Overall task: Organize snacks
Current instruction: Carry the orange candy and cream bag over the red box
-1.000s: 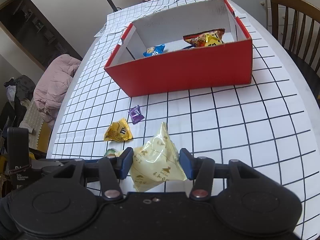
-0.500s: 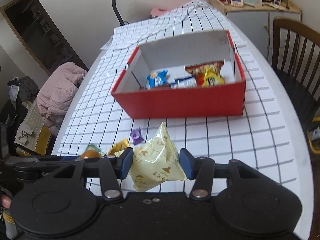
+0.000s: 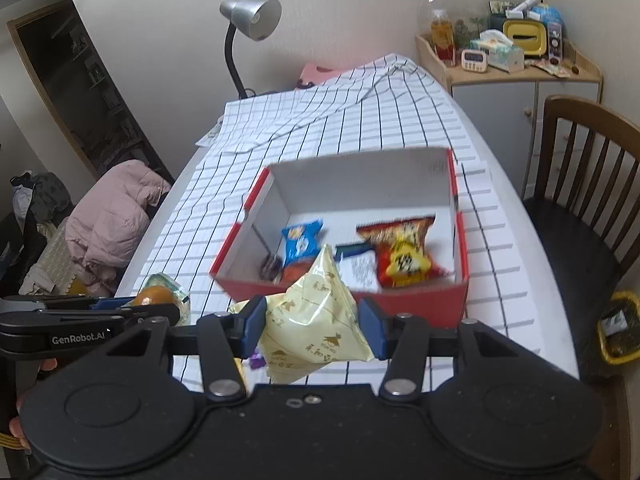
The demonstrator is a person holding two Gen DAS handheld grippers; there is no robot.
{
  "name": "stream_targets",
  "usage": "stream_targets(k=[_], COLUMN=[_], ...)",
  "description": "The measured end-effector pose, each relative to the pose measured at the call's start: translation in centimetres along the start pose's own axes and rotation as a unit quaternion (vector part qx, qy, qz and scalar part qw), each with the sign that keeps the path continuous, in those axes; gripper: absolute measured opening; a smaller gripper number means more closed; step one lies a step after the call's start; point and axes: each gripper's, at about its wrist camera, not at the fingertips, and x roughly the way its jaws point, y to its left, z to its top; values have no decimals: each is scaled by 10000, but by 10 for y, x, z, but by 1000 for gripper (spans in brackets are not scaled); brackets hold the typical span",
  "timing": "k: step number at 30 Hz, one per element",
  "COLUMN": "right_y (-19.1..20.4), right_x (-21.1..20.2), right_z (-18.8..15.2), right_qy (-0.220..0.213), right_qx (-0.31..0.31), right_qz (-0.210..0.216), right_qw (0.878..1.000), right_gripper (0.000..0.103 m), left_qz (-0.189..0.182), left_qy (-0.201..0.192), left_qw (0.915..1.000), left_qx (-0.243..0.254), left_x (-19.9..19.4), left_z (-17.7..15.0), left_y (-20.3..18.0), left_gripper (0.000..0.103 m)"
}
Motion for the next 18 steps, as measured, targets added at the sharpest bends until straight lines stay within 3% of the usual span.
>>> stream_targets(k=[9,18], right_y=[-18,-37], right_x=[20,64], right_z=[36,63], right_qy=[-92,39], right_qx=[-16,14], right_qz=[-219,-419], right_qw=[9997,9991], right_gripper=[50,50], left_qz=[143,418], left_qy=[-37,74], left_qw=[9999,9991], left_qx=[80,35], left_x=[23,71], left_z=[41,73], left_y=[-13,-15], left_gripper=[39,39])
